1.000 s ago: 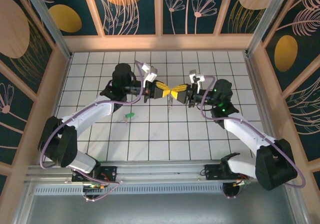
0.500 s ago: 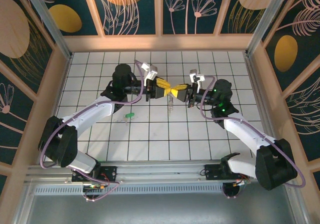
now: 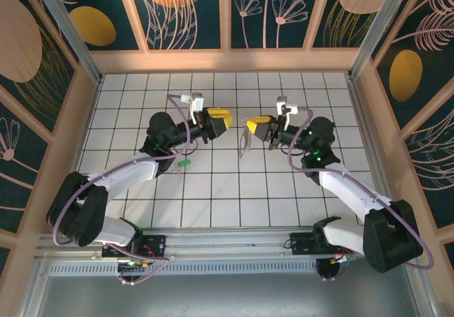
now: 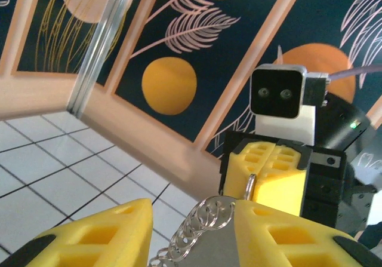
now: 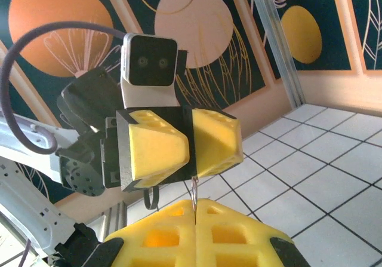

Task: Put the keys on the keyring

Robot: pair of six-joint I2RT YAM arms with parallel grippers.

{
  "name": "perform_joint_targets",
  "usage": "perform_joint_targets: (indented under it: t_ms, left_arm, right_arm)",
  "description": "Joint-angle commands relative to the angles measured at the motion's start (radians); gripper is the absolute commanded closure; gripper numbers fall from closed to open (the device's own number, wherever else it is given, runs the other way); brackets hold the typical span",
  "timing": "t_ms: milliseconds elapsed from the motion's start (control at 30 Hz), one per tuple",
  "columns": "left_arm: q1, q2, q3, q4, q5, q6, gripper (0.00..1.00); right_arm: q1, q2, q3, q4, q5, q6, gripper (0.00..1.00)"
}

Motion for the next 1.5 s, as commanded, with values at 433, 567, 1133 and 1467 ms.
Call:
perform_joint_targets:
  t_ms: [433,567,1133,1467]
  left_arm:
    - [-0.003,0.087,-0.022,0.405,0.138,-0.219,0.60]
    - [-0.004,0.094,-0.019,0.419,0.149,-0.231,0.61]
    - [-0.004,0.092,-0.039,0.397,0.125,-0.197,0.62]
    - [-0.005,0.122,-0.020,0.401,0.158,-0.209,0.62]
  right_arm:
    - [0.047,0.034,0.011,0.194,0.000,0.101,1.00]
    - [0.060,0.052,0.021,0.209,0.000,0.106,1.00]
    - [0.085,0.061,0.038,0.198,0.009,0.100,1.00]
    - [0.092,0.055,0.043,0.199,0.004,0.104,1.00]
